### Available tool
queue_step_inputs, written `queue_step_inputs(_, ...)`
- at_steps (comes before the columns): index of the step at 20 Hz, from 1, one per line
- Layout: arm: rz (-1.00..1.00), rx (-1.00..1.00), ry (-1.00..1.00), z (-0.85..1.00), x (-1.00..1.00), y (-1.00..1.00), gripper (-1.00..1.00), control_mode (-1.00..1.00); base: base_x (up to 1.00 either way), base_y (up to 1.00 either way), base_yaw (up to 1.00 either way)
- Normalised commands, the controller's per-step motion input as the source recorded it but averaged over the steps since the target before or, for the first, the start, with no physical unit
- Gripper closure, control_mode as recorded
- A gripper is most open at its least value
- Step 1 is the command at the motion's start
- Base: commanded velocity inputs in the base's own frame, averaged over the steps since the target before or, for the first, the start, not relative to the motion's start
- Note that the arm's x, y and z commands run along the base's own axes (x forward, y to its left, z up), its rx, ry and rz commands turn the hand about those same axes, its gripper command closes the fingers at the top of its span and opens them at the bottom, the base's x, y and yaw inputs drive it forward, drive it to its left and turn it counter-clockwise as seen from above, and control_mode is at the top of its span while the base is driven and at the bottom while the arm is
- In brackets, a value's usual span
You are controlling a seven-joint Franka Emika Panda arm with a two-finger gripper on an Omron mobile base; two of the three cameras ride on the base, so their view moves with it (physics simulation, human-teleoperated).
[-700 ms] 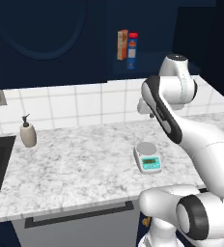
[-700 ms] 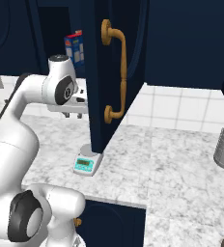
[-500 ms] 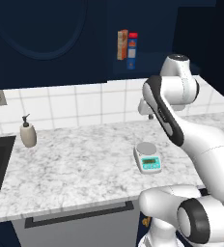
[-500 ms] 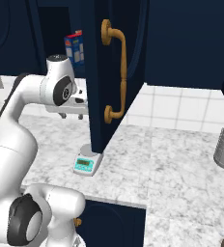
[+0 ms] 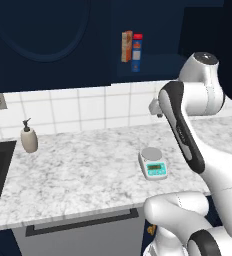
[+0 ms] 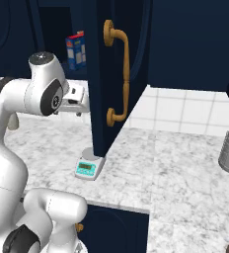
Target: Pick the boxed food and place it on the digital scale for weighing, and close the cabinet.
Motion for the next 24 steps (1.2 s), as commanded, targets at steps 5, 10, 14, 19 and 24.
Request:
queue_step_inputs(5,0.00,0.07,-0.21,0.63,-0.02,0.13,-1.00,-1.00,0.00,0.00,0.00)
queue_step_inputs(10,0.00,0.01,-0.26,0.66,0.00,0.13,-1.00,-1.00,0.00,0.00,0.00)
queue_step_inputs(14,0.00,0.00,-0.23,0.54,0.00,0.12,-1.00,-1.00,0.00,0.00,0.00)
queue_step_inputs(19,0.00,0.00,-0.18,0.36,0.00,0.02,-1.00,-1.00,0.00,0.00,0.00)
queue_step_inputs(24,0.00,0.00,0.00,0.12,0.11,0.00,-1.00,-1.00,0.00,0.00,0.00)
